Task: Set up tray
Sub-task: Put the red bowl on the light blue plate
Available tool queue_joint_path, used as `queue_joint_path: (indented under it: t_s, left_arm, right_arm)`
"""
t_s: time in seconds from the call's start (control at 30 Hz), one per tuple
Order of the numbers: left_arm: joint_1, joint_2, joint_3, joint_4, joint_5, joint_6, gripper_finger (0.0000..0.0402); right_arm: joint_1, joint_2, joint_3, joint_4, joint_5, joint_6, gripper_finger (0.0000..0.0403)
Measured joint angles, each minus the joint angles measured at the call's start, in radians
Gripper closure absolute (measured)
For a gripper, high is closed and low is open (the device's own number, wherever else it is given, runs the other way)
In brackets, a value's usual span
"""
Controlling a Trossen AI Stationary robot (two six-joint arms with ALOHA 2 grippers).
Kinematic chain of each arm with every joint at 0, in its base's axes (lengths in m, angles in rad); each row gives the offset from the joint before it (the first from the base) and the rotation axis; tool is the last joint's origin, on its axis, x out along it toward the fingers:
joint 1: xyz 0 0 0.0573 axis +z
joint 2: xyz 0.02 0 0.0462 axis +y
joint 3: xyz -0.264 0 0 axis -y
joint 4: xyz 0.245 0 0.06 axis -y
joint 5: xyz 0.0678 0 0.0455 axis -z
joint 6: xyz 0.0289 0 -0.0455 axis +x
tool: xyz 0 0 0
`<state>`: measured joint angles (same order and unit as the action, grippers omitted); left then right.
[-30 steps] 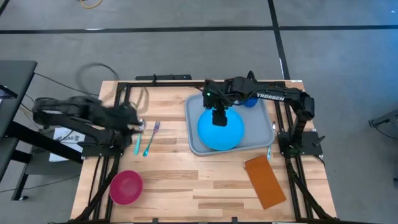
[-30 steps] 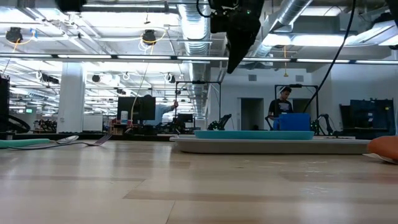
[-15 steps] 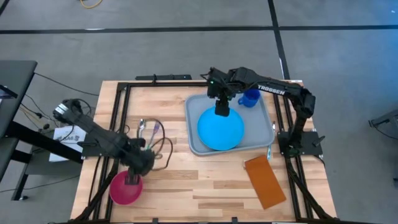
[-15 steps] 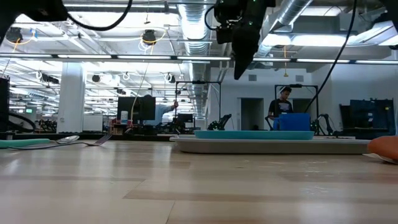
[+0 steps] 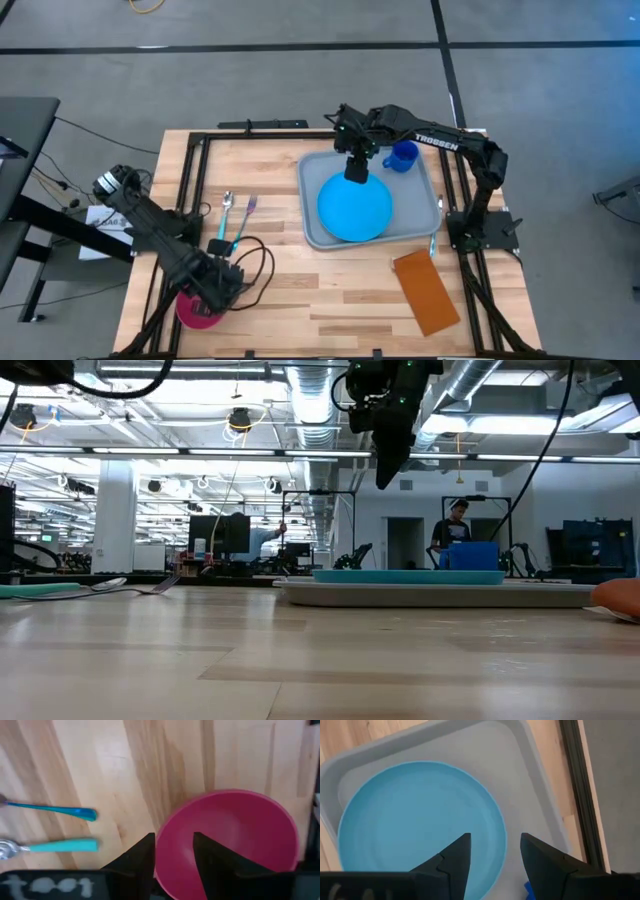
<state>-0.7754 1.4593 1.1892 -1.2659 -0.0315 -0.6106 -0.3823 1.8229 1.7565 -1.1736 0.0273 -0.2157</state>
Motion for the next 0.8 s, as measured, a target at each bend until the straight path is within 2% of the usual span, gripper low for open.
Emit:
queue_joint_path:
  t_s: [0.17,0.33,0.8]
  left_arm:
    - [-0.031,0.000,0.000,0.023,-0.060,0.007,0.0278]
    - [-0.050,0.000,-0.010,0.037,-0.060,0.001,0.0278]
    - [-0.076,-0.001,-0.219,0.195,-0.043,0.057,0.0278]
  right_arm:
    - [0.008,0.000,0.000,0.006,0.000,0.043,0.0240]
    - [0.024,0.000,0.000,0.005,-0.002,0.075,0.0240]
    - [0.084,0.000,0.000,0.004,-0.002,0.104,0.0240]
